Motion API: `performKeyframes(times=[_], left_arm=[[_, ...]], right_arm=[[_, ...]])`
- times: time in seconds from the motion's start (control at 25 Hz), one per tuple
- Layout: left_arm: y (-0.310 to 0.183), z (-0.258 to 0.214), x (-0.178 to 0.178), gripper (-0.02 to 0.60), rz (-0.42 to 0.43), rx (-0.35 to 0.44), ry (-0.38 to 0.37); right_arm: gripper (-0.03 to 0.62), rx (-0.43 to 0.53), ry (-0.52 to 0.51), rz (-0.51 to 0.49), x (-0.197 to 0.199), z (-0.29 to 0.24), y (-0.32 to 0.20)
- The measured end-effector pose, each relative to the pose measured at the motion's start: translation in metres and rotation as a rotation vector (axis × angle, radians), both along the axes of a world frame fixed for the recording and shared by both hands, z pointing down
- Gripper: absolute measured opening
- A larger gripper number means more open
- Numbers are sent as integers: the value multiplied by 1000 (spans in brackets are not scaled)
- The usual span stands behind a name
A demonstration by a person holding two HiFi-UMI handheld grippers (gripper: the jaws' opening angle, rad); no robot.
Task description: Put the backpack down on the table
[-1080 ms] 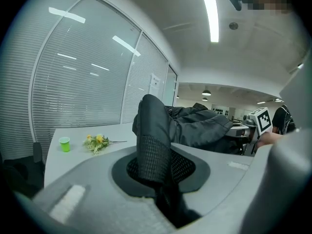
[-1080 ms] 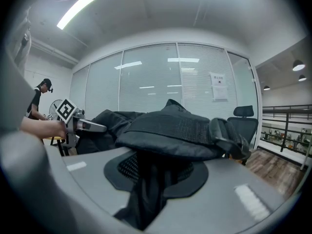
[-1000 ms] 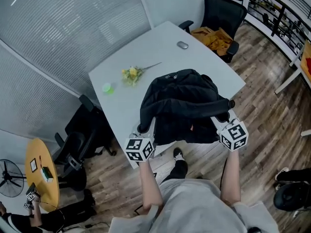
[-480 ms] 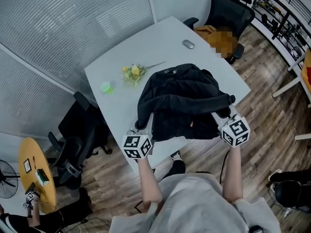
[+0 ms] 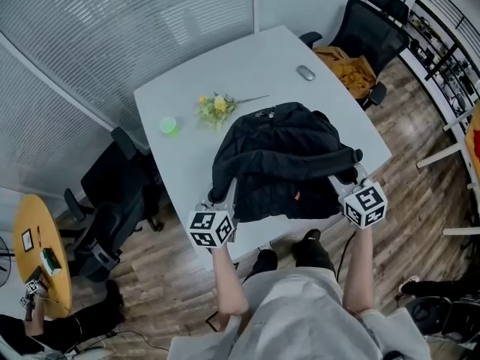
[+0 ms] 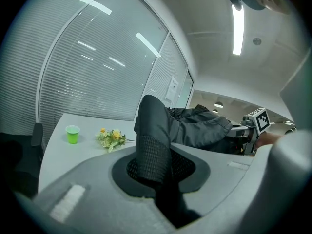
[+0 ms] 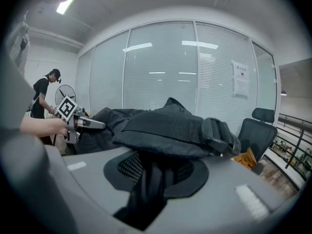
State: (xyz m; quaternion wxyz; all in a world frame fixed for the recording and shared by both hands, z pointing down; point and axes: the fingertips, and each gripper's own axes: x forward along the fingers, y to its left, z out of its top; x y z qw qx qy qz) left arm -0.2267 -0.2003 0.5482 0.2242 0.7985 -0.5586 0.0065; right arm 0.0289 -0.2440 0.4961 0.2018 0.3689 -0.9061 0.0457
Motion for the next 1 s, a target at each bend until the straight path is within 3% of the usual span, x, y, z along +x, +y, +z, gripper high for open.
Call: performKeyframes(times=[0.48,1.0], left_arm=[[-1,29,-5,71,-64,-81,-19],[-18,82,-11,72,-39,-179,-61]], right_arm=[[109,-82,-6,-64,-1,38,-29],[109,-208,29,-114,-3,99,-71]])
